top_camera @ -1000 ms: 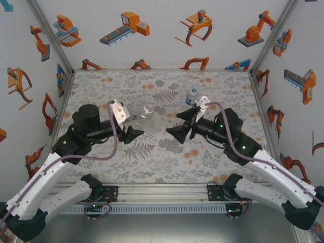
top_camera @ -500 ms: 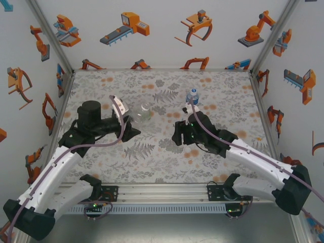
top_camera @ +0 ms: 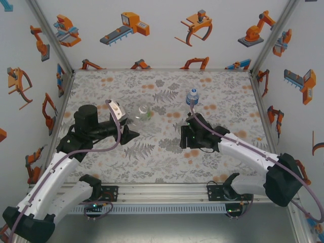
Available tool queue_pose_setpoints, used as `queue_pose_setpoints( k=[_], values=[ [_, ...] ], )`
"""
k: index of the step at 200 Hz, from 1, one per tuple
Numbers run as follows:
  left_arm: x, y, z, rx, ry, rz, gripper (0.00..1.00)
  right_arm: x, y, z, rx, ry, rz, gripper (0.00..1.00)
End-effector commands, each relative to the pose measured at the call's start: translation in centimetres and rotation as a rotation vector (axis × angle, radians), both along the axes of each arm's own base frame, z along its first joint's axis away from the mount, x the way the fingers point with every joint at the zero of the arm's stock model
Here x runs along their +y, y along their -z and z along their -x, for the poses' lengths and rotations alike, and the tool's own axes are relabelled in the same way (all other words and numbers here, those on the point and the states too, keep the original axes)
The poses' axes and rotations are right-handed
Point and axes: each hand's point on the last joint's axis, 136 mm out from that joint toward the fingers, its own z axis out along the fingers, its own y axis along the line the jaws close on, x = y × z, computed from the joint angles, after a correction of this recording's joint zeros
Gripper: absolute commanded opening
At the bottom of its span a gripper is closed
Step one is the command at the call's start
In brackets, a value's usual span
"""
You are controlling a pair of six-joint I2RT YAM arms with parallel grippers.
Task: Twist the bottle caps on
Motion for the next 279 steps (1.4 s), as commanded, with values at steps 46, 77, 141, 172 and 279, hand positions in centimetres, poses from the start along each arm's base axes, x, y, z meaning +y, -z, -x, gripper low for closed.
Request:
queue_pose_setpoints(
  k=[46, 77, 141, 172, 279],
  values=[
    [0.5, 0.0, -0.2, -0.035, -0.026, -0.015, 0.07, -0.5, 2.9, 1.0, 0.093, -0.001, 0.029, 0.54],
    [0.6, 0.1, -0.2, -0.034, -0.027, -0.015, 0.07, -0.3, 3.8, 0.9, 0.112, -0.004, 0.037, 0.54],
    [0.5, 0.3, -0.3, -0.022, -0.027, -0.02, 0.08, -0.1, 4.1, 0.0, 0.088, 0.001, 0.05, 0.53],
    [0.5, 0.3, -0.3, -0.023, -0.027, -0.019, 0.08, 0.2, 4.2, -0.3, 0.09, -0.01, 0.057, 0.53],
    [0.5, 0.3, -0.3, -0.022, -0.027, -0.02, 0.08, 0.1, 4.0, -0.8, 0.079, -0.005, 0.059, 0.49]
  ],
)
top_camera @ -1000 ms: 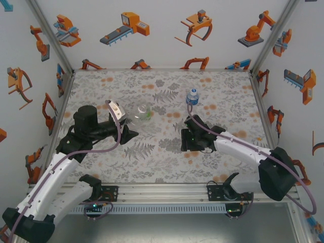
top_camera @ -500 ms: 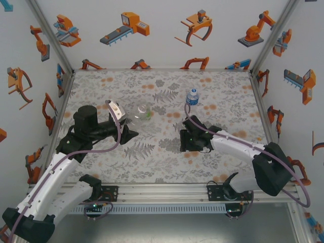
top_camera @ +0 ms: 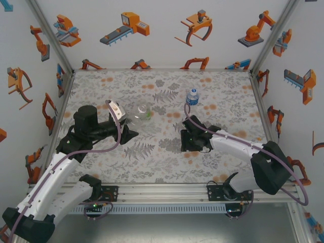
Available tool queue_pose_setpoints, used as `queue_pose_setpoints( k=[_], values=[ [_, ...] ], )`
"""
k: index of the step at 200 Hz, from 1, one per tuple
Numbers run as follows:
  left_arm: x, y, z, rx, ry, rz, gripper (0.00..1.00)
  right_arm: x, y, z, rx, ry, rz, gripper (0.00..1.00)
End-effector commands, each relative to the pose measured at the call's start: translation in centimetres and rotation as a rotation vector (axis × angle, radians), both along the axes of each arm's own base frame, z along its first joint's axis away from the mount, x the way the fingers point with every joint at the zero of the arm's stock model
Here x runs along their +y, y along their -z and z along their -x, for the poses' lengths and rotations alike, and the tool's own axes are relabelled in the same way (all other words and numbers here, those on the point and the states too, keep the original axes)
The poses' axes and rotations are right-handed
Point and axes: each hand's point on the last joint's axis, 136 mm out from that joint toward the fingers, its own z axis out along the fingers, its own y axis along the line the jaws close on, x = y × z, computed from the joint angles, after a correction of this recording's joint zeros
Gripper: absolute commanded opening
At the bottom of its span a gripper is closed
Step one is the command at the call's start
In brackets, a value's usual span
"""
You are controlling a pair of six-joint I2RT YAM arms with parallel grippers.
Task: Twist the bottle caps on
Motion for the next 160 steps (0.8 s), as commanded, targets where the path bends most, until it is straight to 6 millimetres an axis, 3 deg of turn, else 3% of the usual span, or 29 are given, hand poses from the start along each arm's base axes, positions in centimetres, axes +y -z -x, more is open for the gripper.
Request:
queue_pose_setpoints(
  k=[1, 160],
  values=[
    [0.09, 0.12, 0.04, -0.012, 0.006, -0.007, 0.08, 0.17, -0.8, -0.96, -0.029, -0.001, -0.002, 0.49],
    [0.15, -0.01, 0.06, -0.019, 0.003, -0.006, 0.08, 0.13, -0.09, -1.21, -0.02, 0.003, 0.008, 0.46]
  ],
)
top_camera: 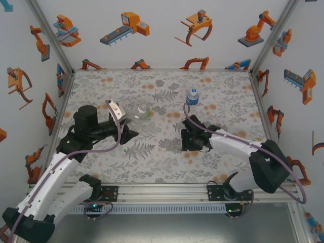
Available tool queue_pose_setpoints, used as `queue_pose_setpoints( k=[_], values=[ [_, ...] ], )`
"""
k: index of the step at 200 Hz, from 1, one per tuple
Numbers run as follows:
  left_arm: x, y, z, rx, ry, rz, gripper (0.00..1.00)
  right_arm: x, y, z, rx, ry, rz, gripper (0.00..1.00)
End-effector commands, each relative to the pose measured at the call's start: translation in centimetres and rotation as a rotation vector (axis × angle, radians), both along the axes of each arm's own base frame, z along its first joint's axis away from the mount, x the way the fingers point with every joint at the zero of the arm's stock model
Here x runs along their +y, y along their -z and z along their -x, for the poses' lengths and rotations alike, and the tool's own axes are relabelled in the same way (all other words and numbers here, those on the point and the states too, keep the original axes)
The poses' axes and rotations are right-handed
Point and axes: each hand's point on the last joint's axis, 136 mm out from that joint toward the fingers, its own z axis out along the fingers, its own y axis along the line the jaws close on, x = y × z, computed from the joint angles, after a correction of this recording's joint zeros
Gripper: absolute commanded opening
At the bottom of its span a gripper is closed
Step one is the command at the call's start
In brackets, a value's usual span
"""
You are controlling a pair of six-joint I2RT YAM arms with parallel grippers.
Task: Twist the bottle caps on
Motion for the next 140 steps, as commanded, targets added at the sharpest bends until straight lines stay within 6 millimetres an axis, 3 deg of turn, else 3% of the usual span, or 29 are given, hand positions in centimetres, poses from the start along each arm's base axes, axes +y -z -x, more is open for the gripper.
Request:
queue_pose_setpoints(
  k=[1, 59, 140],
  values=[
    [0.1, 0.0, 0.1, -0.018, 0.006, -0.005, 0.08, 0.2, -0.4, -0.8, -0.016, 0.008, -0.002, 0.46],
    [0.1, 0.1, 0.1, -0.014, 0.006, -0.006, 0.09, 0.1, 0.7, -0.7, 0.0, 0.012, 0.005, 0.44],
    [0.1, 0.3, -0.1, -0.009, 0.003, -0.012, 0.09, -0.2, 2.4, -0.5, 0.031, 0.018, 0.021, 0.33]
  ],
)
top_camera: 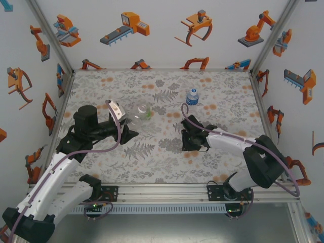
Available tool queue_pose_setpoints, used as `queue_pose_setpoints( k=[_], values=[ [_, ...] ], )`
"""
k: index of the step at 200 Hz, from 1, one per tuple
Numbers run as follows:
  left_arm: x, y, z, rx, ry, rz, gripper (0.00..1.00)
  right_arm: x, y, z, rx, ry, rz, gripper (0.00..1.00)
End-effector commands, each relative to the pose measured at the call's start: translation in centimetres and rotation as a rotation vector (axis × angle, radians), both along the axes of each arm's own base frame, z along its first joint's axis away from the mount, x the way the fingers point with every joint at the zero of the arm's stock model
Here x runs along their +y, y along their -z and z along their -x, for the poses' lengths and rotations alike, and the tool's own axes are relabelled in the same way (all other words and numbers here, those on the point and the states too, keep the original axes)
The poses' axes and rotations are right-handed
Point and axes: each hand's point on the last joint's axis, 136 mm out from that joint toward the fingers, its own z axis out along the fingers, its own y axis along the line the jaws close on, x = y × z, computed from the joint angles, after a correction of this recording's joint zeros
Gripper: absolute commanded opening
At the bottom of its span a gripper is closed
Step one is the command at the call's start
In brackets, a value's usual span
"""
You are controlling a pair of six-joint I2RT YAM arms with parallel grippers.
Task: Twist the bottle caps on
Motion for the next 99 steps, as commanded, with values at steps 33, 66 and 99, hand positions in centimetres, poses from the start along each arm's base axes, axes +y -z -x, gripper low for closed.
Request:
queue_pose_setpoints(
  k=[33, 66, 99],
  values=[
    [0.1, 0.5, -0.2, 0.0, 0.001, -0.015, 0.09, -0.3, 0.7, 0.1, 0.016, 0.012, -0.004, 0.26],
    [0.0, 0.6, -0.3, 0.006, 0.0, -0.019, 0.09, 0.1, -1.4, 0.0, -0.003, 0.017, -0.039, 0.22],
    [0.0, 0.8, -0.4, 0.009, 0.0, -0.022, 0.09, 2.3, -4.3, -0.2, -0.023, 0.024, -0.191, 0.19]
  ],
)
